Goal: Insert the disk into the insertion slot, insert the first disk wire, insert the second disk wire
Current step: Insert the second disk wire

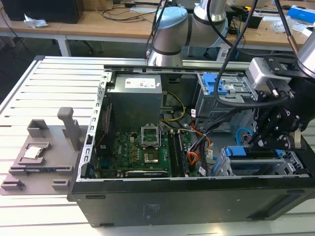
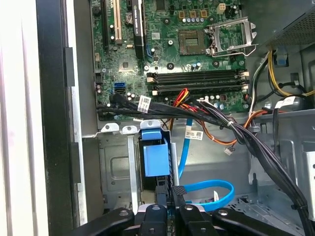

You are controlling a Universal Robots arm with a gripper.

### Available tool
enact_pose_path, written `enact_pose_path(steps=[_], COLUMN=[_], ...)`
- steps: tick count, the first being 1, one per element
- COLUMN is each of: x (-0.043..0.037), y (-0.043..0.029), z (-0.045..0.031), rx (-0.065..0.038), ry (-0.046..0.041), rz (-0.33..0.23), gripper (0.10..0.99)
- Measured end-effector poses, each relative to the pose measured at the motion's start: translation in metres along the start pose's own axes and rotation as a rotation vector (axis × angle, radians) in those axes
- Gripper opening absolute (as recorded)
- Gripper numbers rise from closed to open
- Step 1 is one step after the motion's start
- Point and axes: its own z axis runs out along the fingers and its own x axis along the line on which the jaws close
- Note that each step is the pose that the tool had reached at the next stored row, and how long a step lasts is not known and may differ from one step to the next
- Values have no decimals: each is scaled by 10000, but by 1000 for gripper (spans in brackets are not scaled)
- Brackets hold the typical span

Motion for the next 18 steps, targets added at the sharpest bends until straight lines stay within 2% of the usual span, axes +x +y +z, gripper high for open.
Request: enact_pose_path(steps=[4, 9, 10, 11, 13, 16, 17, 18], x=[38, 47, 47, 47, 46, 41, 38, 36], y=[-5, -7, -7, -7, -6, 2, 9, 12], z=[16, 38, 40, 40, 24, -104, -210, -257], rx=[-1, 1, 0, 0, 0, 0, 0, 0], ry=[0, 1, -1, -1, -7, 0, 0, 1], rz=[-2, -2, -1, -1, -2, -2, -1, -1], gripper=[161, 161, 176, 239, 239, 239, 239, 239])
